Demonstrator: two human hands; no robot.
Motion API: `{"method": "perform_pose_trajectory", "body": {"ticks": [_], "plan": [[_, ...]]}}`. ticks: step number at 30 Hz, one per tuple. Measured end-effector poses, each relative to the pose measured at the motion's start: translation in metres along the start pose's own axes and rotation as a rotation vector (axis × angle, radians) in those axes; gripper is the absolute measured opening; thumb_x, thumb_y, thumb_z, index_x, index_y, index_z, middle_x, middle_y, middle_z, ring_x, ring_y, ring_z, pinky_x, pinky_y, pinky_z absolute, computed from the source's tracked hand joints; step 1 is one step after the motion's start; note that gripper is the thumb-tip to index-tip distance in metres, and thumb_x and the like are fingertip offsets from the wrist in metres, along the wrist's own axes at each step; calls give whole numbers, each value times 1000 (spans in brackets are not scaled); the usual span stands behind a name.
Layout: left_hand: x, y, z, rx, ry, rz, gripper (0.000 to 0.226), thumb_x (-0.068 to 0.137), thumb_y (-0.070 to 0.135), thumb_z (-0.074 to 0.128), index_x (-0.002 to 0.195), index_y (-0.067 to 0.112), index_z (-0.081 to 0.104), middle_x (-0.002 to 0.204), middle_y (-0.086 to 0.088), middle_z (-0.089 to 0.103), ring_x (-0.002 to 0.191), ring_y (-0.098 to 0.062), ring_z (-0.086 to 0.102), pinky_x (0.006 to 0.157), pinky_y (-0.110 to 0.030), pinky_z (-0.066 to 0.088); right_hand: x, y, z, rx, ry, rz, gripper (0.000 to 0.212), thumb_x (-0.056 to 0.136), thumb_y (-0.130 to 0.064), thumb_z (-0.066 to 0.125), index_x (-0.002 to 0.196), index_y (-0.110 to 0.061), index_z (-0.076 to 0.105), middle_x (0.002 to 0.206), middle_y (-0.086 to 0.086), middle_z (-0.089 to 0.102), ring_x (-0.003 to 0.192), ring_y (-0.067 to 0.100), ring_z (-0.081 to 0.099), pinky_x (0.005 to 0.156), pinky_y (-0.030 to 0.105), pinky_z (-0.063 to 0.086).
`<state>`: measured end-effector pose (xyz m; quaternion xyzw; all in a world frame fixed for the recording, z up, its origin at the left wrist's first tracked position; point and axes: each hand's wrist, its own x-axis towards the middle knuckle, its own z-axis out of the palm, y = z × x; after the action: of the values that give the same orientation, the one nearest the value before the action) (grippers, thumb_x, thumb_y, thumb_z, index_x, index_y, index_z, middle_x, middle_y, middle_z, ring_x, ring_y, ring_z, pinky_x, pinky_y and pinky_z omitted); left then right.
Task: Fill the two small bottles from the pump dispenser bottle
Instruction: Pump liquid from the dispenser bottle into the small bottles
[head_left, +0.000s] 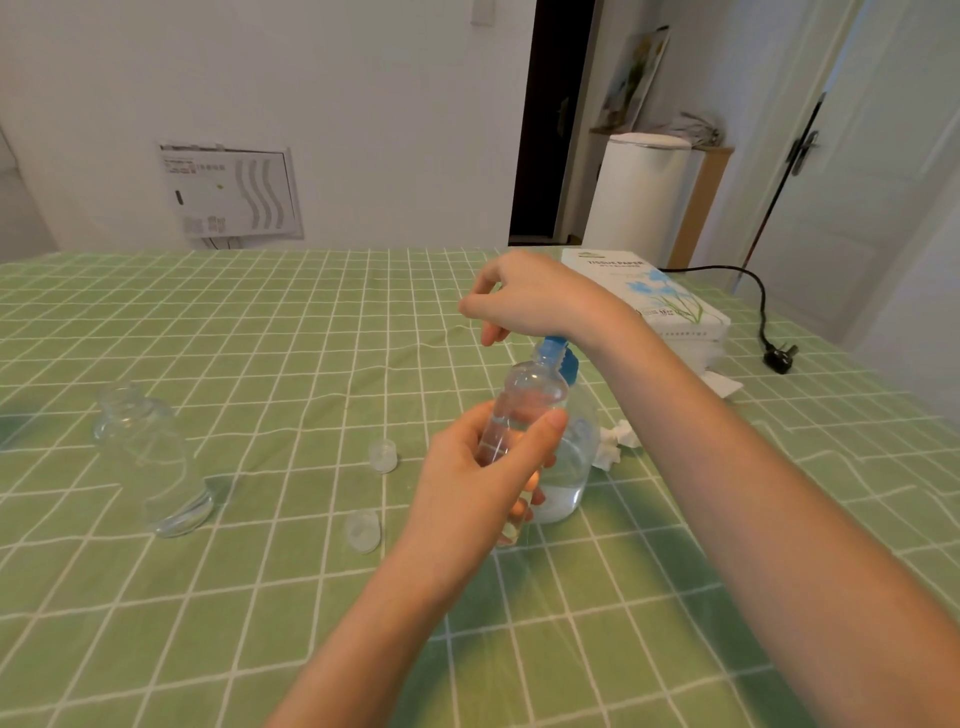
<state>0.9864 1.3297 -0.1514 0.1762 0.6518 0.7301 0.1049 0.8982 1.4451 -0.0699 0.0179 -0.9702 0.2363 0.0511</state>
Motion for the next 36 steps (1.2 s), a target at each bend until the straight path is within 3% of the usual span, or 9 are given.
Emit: {"method": "perform_pose_trajectory", "body": {"ticks": [9,18,22,26,32,36], "plan": [[1,-2,2,-2,-3,-10,16,80,34,64,83,18,65,52,10,59,42,-3,51,39,-13,39,-1,2,2,8,-2,-4,27,92,-27,50,104,-8,65,73,-3,70,91,19,68,67,20,45],[0,2,1,-15,-6,3,40,62,51,64,89,21,67,60,2,60,46,-6,53,42,-16,42,1,-4,-7,26,25,-40,22,92,-28,50,104,-15,63,74,-4,71,89,16,67,70,22,47],[1,1,1,-5,3,-1,41,61,52,64,86,20,67,59,4,61,46,-6,53,42,-16,42,1,-4,-5,19,17,-20,25,92,-28,50,104,-11,64,74,-4,71,91,16,67,67,21,45],[1,0,1,-3,-1,-29,27,74,41,66,86,17,66,54,4,58,41,-5,51,39,-15,39,0,0,1,16,-8,-2,27,92,-28,50,104,-9,65,76,-2,72,94,20,68,67,22,45],[0,-1,0,-1,-4,-32,38,64,49,64,86,18,66,57,2,58,42,-7,51,38,-17,39,-1,2,3,34,4,7,27,92,-28,50,104,-9,65,78,-1,73,93,18,68,67,19,44],[0,-2,0,10,-6,-29,25,74,41,66,84,18,66,57,5,61,43,-5,52,39,-17,41,-1,1,1,21,22,-9,29,92,-28,50,105,-7,65,79,-1,72,93,20,68,68,21,45]]}}
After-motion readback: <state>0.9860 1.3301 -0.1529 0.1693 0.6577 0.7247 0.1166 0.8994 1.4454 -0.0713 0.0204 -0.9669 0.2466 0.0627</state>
